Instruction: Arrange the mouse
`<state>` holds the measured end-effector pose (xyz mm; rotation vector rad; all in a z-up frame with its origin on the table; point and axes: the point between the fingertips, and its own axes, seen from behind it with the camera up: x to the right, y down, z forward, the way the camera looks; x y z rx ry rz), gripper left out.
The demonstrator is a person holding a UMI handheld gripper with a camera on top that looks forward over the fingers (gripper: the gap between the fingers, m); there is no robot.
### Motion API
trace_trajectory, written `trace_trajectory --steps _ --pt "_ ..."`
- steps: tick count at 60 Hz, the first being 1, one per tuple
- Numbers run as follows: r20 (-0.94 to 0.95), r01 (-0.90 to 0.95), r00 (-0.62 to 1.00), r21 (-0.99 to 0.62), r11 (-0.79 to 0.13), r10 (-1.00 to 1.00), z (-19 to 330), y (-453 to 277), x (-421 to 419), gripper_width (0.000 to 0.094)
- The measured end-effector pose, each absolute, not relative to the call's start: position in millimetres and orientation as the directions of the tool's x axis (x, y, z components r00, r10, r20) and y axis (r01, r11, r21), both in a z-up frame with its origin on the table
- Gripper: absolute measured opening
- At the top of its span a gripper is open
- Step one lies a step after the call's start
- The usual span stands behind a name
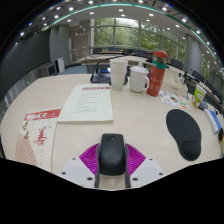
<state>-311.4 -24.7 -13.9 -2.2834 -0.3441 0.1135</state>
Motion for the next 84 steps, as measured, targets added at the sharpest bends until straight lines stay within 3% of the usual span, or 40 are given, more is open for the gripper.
trace_trajectory --steps 9,21,29,36,48,55,63,68,70,73,84 --pt "-0.008 0.183 0.954 -0.774 -0.606 0.299 20 -22 -308 0.0308" --pt "-0.058 0.073 0.966 -0.874 -0.481 0.251 132 10 -257 0.0309" --pt "-0.047 0.031 0.983 -0.906 -0.422 0.175 172 53 -184 0.0306" --pt "-0.017 0.035 0.993 -0.896 -0.442 0.114 153 87 -123 0.0306" --pt "0.054 0.096 0.994 -0.827 -0.553 0.092 54 113 -62 0.0306" --pt "0.036 0.086 0.995 -0.796 -0.599 0.095 18 114 -51 0.0312" --pt "-0.042 0.022 0.996 -0.744 -0.668 0.080 -12 109 -50 0.0438" --pt "-0.064 -0.002 0.996 -0.751 -0.661 0.070 -9 109 -48 0.0512" --pt "-0.072 -0.009 0.995 -0.745 -0.667 0.068 -8 107 -49 0.0610" --pt "-0.073 -0.004 0.995 -0.735 -0.678 0.072 -7 102 -50 0.0848" --pt "0.001 0.028 0.999 -0.762 -0.647 0.042 40 65 -41 0.0858"
